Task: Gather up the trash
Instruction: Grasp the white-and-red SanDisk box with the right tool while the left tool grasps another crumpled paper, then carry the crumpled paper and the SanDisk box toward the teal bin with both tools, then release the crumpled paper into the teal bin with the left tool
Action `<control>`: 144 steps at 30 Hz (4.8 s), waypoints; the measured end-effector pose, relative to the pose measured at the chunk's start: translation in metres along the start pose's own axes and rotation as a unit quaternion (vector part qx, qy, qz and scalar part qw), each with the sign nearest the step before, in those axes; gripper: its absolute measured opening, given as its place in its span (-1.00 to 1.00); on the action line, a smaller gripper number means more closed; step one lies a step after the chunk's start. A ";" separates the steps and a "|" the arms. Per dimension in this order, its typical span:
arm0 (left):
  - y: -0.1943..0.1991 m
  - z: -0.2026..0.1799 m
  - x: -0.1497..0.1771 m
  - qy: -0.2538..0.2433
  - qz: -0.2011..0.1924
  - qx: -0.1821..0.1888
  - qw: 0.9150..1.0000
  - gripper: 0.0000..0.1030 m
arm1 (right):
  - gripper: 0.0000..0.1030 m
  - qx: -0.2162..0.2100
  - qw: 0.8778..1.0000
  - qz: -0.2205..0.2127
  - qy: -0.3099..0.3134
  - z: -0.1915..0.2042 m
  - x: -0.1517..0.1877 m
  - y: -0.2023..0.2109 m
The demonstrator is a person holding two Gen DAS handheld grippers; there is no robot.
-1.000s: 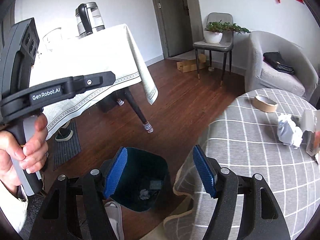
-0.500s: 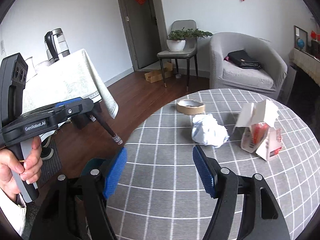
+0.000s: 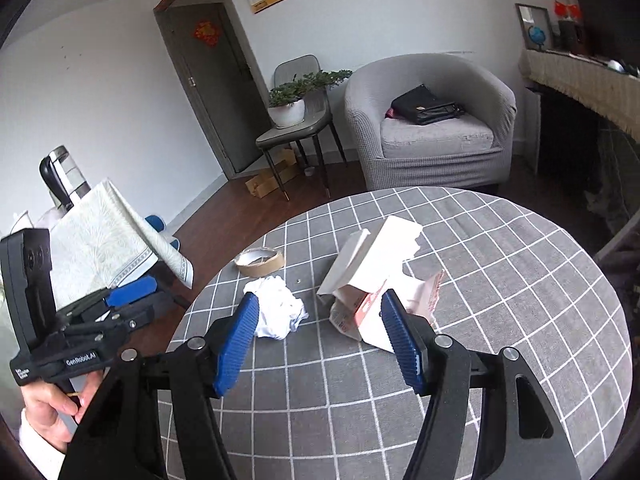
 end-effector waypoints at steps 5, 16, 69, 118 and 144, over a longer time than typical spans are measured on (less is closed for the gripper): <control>-0.028 -0.009 -0.002 -0.007 0.023 -0.002 1.000 0.49 | -0.05 -0.048 0.996 -0.006 -0.078 -0.036 -0.013 -0.016; -0.062 -0.024 0.003 0.007 0.056 0.020 0.998 0.49 | -0.19 -0.098 0.969 -0.014 -0.227 -0.089 -0.003 -0.042; -0.017 0.021 0.019 0.033 0.046 0.004 0.998 -0.04 | -0.98 -0.113 0.992 -0.045 -0.040 0.037 -0.026 -0.025; 0.053 0.235 0.150 0.103 0.161 -0.122 0.974 -0.03 | -0.97 -0.251 0.963 0.044 0.088 0.300 0.031 -0.105; 0.091 0.292 0.169 0.137 0.161 -0.147 0.966 0.24 | -0.98 -0.247 0.958 0.128 0.074 0.339 0.074 -0.191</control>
Point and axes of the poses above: each gripper's, at about its wrist camera, not at the fingertips, and y roughly against the way its jaws point, z to its left, x to its underside, the point moved 1 cm from there along -y, roughly the way its jaws point, and after that the axes turned 6 degrees about y, right-handed, at the moved point
